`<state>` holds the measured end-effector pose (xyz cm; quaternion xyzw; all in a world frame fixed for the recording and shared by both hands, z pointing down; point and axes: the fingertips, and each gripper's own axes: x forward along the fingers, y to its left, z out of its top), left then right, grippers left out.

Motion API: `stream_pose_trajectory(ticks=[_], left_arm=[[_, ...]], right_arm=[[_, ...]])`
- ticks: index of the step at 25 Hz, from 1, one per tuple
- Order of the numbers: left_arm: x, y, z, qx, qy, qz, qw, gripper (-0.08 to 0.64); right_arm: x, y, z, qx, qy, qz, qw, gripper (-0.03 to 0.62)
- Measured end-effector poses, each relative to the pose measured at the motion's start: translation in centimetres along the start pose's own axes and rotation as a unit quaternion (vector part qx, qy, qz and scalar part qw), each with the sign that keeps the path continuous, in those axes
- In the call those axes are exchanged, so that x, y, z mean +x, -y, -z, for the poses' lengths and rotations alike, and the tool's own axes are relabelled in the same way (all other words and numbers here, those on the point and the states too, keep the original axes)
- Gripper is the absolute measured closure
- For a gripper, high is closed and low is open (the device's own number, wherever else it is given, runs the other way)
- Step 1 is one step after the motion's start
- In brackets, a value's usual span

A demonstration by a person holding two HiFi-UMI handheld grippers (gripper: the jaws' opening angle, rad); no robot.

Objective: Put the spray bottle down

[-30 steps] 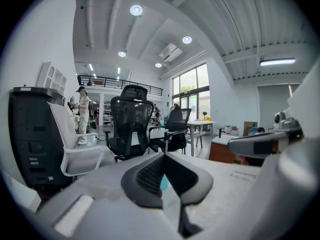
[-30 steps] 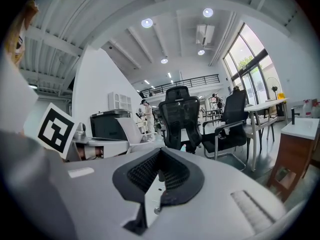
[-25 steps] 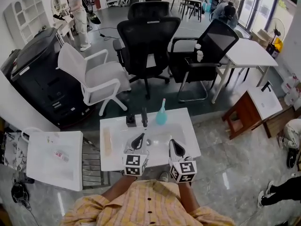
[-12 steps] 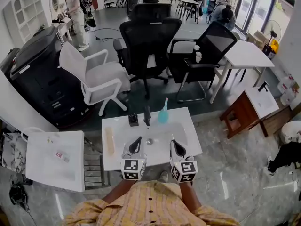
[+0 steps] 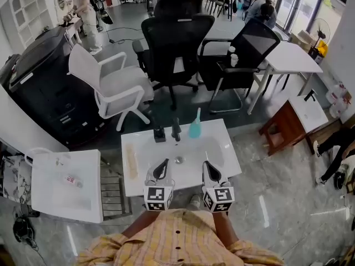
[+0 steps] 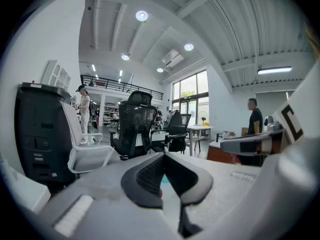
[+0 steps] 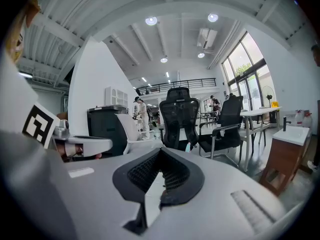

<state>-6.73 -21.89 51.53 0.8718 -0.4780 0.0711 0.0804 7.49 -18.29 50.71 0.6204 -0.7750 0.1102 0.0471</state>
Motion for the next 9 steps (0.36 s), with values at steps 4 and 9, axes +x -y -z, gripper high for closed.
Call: stream_pose_trajectory(ticks=[4, 9], left_arm=[[-0.38, -0.33, 0.03, 0.002, 0.000, 0.004, 1.0000, 0.560], [-0.38, -0.53, 0.56, 0.002, 0.002, 0.007, 1.0000, 0.560]], right_arm=[[-0.04, -0.43, -0.03, 0.001, -0.001, 0.005, 1.000, 0.592], [0.16, -0.59, 0.32, 0.001, 0.001, 0.003, 1.000, 0.592]])
